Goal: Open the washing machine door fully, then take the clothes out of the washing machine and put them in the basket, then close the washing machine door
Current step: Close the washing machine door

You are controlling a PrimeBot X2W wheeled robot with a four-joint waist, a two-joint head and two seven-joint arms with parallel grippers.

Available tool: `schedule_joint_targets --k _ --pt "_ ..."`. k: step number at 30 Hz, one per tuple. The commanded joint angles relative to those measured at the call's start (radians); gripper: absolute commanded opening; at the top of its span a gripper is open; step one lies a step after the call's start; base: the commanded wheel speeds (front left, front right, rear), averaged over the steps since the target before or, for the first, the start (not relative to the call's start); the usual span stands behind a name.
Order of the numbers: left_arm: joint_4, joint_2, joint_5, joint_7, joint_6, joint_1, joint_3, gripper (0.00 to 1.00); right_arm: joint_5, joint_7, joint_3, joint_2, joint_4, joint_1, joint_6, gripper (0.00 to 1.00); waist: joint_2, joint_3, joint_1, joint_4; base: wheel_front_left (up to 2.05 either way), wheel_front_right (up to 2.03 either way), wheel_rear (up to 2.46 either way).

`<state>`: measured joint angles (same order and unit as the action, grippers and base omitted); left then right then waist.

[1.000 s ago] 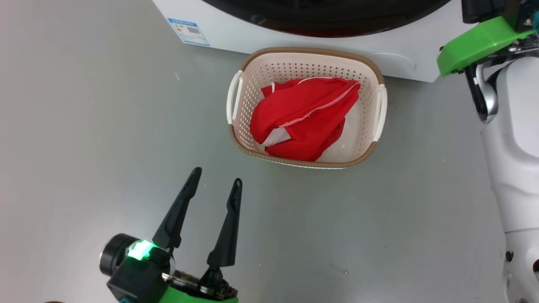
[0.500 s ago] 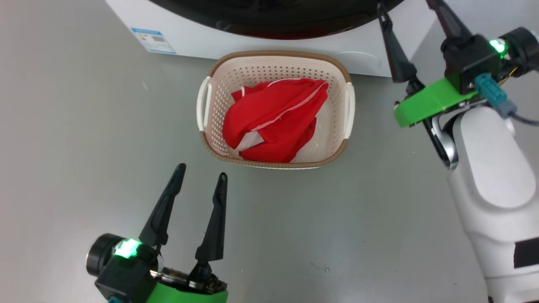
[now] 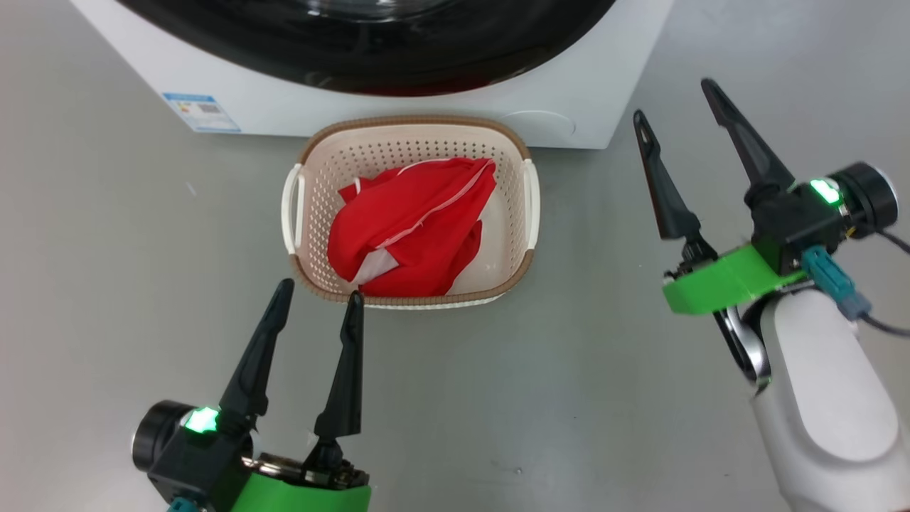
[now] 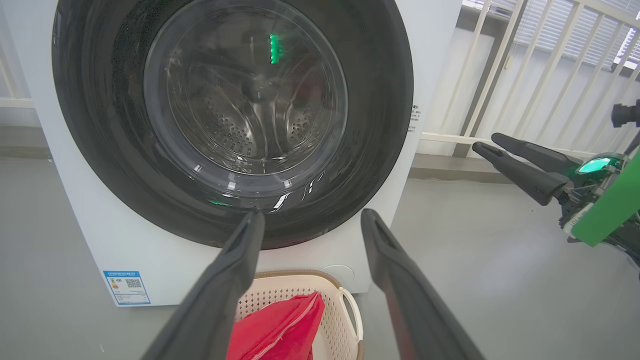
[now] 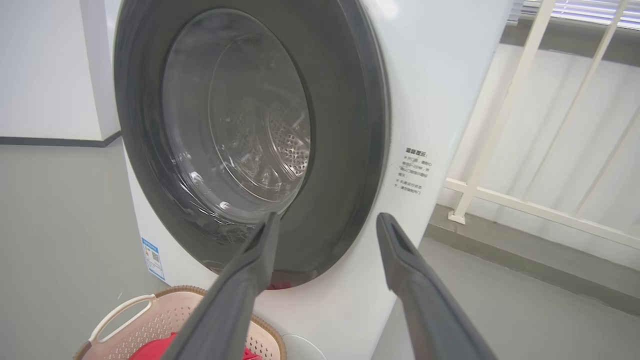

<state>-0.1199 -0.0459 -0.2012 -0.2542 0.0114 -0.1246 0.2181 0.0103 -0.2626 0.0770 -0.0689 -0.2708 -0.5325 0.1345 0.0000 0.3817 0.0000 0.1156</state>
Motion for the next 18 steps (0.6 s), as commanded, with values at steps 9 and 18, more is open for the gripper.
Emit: schedule_joint_targets --k 9,18 --pt "-0.001 -0.021 -0.026 0.003 0.008 0.029 -0.049 1.00 -0.050 0.001 -0.067 0.018 0.145 0.179 -0.004 1.00 0.0000 -0.069 0.0000 -0.059 0.00 0.00 0.00" --pt "-0.005 -0.036 -0.011 -0.001 0.028 0.063 -0.059 1.00 -0.092 0.001 -0.100 0.019 0.214 0.313 -0.004 1.00 0.0000 -0.131 0.0000 -0.087 0.00 0.00 0.00"
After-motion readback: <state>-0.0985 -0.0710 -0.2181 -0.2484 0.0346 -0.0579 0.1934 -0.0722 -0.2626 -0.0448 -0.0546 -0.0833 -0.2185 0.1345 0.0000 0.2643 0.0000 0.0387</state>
